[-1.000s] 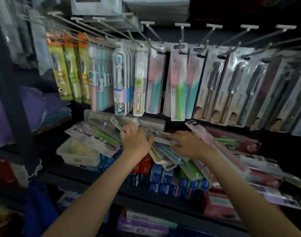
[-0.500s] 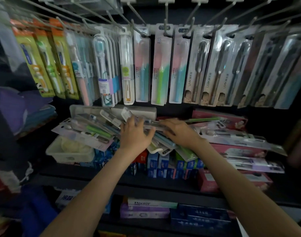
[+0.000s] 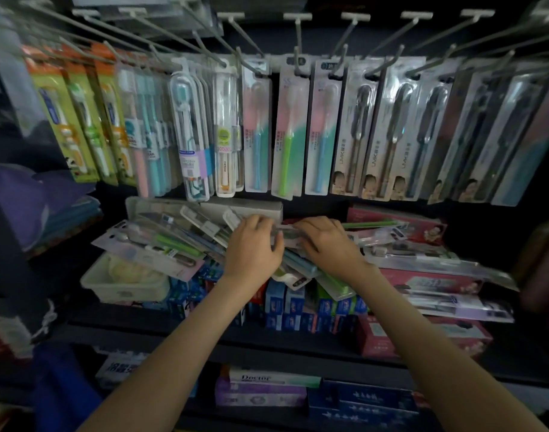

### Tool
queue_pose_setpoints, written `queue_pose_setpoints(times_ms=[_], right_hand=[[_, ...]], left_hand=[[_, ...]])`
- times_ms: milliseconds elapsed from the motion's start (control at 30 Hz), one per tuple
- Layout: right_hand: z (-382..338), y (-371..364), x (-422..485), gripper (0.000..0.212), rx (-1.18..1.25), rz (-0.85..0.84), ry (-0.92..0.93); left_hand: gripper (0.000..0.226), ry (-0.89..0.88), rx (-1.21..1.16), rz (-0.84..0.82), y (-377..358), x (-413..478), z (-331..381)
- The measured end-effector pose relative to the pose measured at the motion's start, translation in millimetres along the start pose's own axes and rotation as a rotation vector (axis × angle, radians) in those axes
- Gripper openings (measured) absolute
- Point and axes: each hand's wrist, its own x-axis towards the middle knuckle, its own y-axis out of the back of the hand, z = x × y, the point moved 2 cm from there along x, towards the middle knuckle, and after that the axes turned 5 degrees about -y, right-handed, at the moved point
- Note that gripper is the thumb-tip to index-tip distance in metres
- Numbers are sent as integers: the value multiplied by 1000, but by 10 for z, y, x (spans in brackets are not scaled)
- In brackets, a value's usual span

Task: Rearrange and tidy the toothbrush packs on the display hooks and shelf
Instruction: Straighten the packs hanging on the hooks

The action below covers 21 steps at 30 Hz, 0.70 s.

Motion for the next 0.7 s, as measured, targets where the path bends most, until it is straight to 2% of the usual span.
queue_pose_setpoints(times_ms=[67,167,300,400,533,600,700], right_hand=[[-87,54,80,33,62,84,11],[-307,141,287,36,180,189,37],[-658,291,770,48,376,297,1],[-823,368,1221,54,418,380,-119],[-832,253,1669,65,240,414,-325],[-797,187,1784,75,196,397,-402],[-772,119,1876,83,203,385,-480]], left_hand=[[20,-77,34,159,146,70,3],[36,-121,149,257,291,300,-168],[68,-118,387,204,411,702,-476],[91,-85,572,165,464,955,-628],[110,-38,808,146,439,1147,-783],[109,-35,853,143,417,1184,-831],[95,-57,904,153,396,1191,-855]])
